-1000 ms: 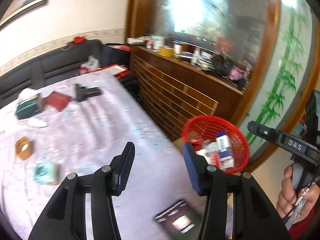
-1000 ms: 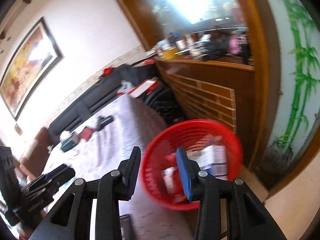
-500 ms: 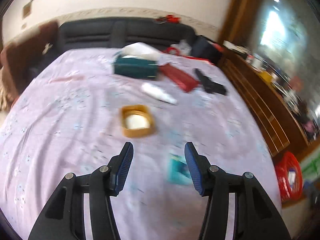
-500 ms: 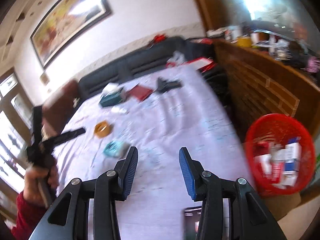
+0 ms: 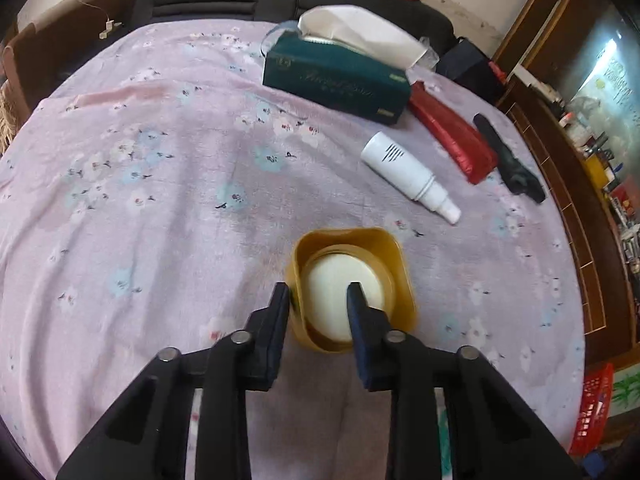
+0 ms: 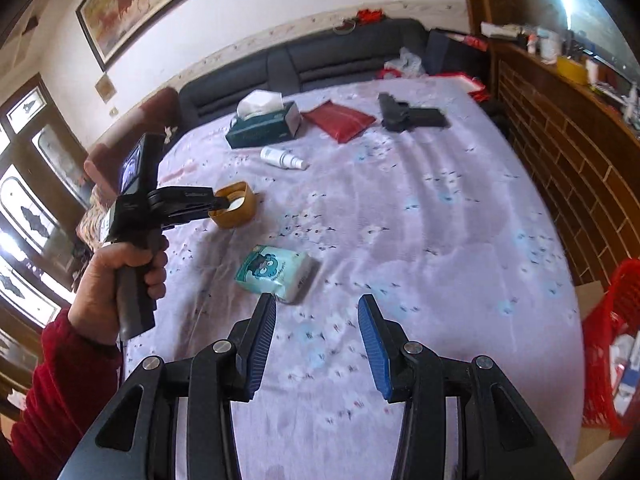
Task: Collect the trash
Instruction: 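Move both open tools back over the table, then grasp the yellow square cup by its rim with the left tool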
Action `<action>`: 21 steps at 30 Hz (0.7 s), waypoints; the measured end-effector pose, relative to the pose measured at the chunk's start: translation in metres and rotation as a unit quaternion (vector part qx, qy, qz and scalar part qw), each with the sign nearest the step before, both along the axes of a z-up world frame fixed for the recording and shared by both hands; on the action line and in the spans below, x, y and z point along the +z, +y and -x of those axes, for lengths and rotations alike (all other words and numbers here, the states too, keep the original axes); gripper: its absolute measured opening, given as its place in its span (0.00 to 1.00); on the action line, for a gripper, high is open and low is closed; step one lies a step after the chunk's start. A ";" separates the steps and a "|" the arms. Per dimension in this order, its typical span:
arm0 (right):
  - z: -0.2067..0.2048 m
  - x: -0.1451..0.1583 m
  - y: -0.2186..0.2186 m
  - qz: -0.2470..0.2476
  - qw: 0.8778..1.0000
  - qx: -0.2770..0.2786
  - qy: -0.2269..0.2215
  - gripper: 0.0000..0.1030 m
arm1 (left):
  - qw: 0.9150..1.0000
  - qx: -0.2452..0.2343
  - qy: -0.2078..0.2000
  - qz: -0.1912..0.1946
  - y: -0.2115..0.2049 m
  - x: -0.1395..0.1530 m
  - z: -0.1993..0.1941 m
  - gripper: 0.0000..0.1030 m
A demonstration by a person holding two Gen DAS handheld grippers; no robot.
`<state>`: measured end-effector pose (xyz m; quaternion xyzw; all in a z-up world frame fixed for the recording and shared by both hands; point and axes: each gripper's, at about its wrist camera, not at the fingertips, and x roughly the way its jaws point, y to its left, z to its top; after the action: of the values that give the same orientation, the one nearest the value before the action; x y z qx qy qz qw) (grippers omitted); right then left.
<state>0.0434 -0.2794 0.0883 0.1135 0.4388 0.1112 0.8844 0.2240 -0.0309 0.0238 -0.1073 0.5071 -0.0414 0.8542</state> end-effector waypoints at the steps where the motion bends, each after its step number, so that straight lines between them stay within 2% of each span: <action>1: -0.009 -0.002 0.003 0.002 1.000 0.006 0.003 0.45 | 1.000 -0.001 0.002 -0.001 -0.001 -0.004 -0.003 0.13; 2: -0.019 -0.006 0.007 0.005 1.000 0.012 0.010 0.45 | 1.000 -0.004 0.003 0.000 -0.001 -0.006 -0.004 0.08; 6: -0.055 -0.020 0.024 0.004 0.999 0.045 0.022 0.45 | 1.000 -0.016 -0.006 -0.012 -0.001 -0.006 0.000 0.07; 13: -0.109 -0.054 0.054 0.015 0.995 0.087 0.052 0.45 | 0.999 -0.020 -0.025 0.003 0.021 0.012 0.037 0.07; 18: -0.113 -0.070 0.070 0.022 0.989 0.121 0.078 0.46 | 0.998 -0.012 -0.057 0.002 0.042 0.036 0.071 0.07; 21: -0.095 -0.068 0.080 0.015 0.984 0.159 0.079 0.55 | 0.997 -0.017 -0.075 0.001 0.051 0.048 0.094 0.07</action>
<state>0.1380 -0.1997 0.0199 0.0375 0.5211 0.2345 0.8198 0.1300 0.0202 0.0720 -0.0963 0.4436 -0.0639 0.8887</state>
